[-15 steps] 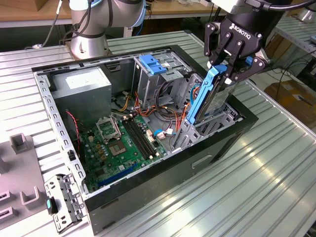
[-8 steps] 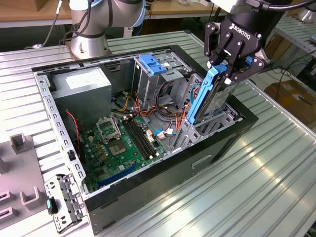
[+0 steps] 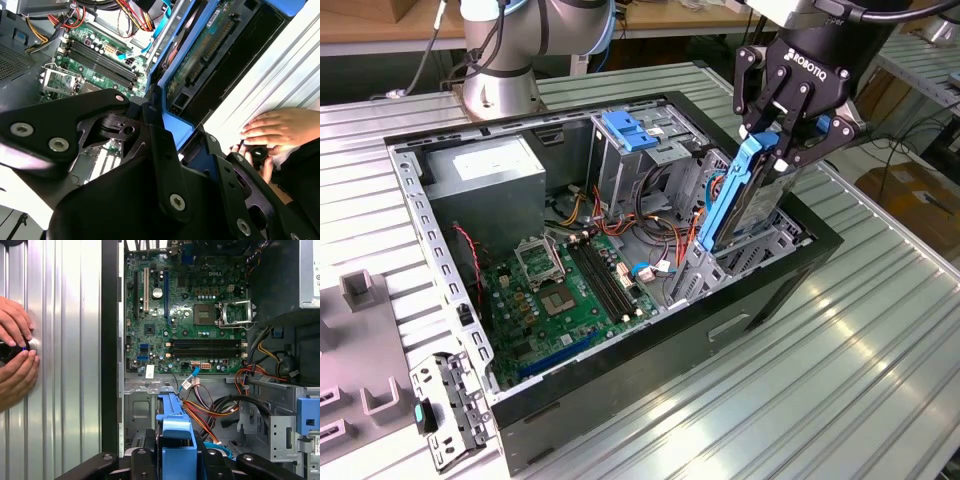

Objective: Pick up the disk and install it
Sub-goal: 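Insert the disk into the insertion slot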

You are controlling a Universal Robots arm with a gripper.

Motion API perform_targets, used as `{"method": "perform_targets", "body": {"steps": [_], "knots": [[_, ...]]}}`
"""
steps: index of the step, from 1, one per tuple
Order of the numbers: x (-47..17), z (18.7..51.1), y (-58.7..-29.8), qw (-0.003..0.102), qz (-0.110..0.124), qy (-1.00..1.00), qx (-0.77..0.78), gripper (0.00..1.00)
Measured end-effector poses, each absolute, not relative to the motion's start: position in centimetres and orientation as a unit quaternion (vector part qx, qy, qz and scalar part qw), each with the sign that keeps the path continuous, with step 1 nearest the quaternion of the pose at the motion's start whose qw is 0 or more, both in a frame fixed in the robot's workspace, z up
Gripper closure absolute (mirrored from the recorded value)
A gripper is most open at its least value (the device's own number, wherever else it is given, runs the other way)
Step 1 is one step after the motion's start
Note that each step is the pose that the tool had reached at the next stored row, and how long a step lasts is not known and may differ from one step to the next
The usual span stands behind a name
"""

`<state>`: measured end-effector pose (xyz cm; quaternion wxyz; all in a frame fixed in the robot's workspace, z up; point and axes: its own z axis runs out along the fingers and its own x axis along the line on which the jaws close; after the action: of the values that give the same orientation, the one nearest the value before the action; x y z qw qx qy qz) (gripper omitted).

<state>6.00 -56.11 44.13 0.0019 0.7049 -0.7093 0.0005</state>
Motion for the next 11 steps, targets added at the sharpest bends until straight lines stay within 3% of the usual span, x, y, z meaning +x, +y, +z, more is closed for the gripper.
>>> {"method": "perform_targets", "body": {"steps": [5, 7, 11], "knots": [[6.0, 44.1, -56.1, 0.002, 0.001, -0.709, 0.705, 0.63], [6.0, 43.7, -56.1, 0.002, 0.001, -0.709, 0.705, 0.49], [6.0, 42.6, -56.1, 0.002, 0.001, -0.709, 0.705, 0.49]]}}
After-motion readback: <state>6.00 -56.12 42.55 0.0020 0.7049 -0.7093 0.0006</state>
